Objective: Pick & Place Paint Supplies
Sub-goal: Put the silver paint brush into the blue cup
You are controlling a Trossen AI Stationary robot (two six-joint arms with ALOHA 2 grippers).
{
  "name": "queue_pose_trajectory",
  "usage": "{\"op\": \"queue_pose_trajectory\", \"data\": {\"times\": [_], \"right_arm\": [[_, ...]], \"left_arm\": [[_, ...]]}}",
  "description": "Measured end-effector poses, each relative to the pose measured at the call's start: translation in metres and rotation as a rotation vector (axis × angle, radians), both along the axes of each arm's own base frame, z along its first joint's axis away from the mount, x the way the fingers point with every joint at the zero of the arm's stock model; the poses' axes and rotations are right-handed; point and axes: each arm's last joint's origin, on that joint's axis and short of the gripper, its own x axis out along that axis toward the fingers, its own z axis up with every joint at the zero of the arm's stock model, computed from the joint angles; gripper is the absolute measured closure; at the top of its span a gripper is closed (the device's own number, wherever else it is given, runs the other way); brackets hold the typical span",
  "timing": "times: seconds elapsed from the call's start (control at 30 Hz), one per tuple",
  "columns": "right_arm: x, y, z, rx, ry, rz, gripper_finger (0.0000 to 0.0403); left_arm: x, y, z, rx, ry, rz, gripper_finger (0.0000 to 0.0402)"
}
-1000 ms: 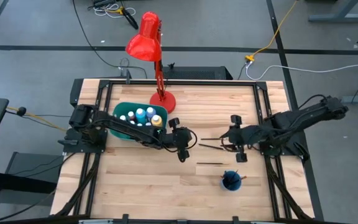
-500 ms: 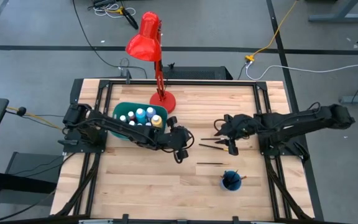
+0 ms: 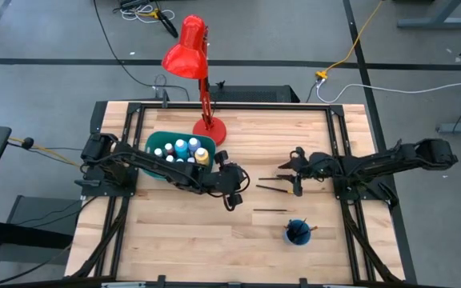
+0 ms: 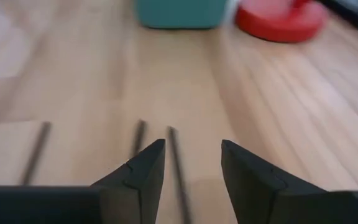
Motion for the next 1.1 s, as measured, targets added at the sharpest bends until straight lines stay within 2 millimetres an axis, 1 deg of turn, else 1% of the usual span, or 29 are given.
{"op": "queue_pose_trajectory", "data": {"times": [0.1,0.23,0.5,0.67,0.8,1.1], "right_arm": [[-0.01,-0.001,-0.013,0.047,0.022,-0.079,0.0238],[-0.018,-0.001,-0.024,0.069,0.046,-0.102,0.0238],[-0.009,-0.001,-0.023,0.047,-0.012,-0.088,0.0238],[-0.007,-0.001,-0.032,0.103,0.024,-0.119,0.0238],[-0.006,-0.001,-0.041,0.109,0.068,-0.122,0.0238],[0.003,-0.001,-0.051,0.105,0.034,-0.082,0.0238]], "left_arm": [[0.0,0.001,0.0,0.014,-0.003,0.018,0.0288],[0.0,0.001,0.001,0.033,-0.002,0.026,0.0287],[0.0,0.001,0.001,0.024,-0.011,0.028,0.0287],[0.0,0.001,0.001,0.024,-0.01,0.027,0.0287],[0.0,0.001,0.001,0.024,-0.01,0.027,0.0287],[0.0,0.001,0.001,0.024,-0.009,0.026,0.0287]]}}
